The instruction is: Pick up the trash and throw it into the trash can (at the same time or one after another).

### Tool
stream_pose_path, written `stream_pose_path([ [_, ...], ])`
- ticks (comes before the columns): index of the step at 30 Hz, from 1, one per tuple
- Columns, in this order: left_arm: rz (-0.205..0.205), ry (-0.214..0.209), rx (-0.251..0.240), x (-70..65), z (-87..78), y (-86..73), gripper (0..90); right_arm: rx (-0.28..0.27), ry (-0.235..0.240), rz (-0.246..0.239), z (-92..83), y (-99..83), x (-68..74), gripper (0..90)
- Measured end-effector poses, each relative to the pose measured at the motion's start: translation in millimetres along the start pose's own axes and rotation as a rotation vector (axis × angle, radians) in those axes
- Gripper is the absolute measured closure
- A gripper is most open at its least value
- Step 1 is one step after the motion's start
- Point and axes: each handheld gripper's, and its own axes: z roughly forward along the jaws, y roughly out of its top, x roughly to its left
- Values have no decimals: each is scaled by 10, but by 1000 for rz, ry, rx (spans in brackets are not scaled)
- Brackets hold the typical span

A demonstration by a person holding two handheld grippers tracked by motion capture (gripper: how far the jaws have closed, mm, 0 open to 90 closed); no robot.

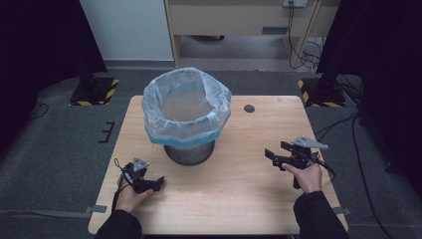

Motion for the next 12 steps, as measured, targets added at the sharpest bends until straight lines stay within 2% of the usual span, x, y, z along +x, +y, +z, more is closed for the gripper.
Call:
stream_pose_path([
  [3,0,0,0,0,0,0,0,50,-11,0,-4,-169,-121,194],
  [7,0,-1,0,1,0,0,0,139,-28,-37,-30,-342,-261,173],
  [12,0,-6,-2,6,-3,-3,0,187,-94,-65,-59,-452,-408,157],
])
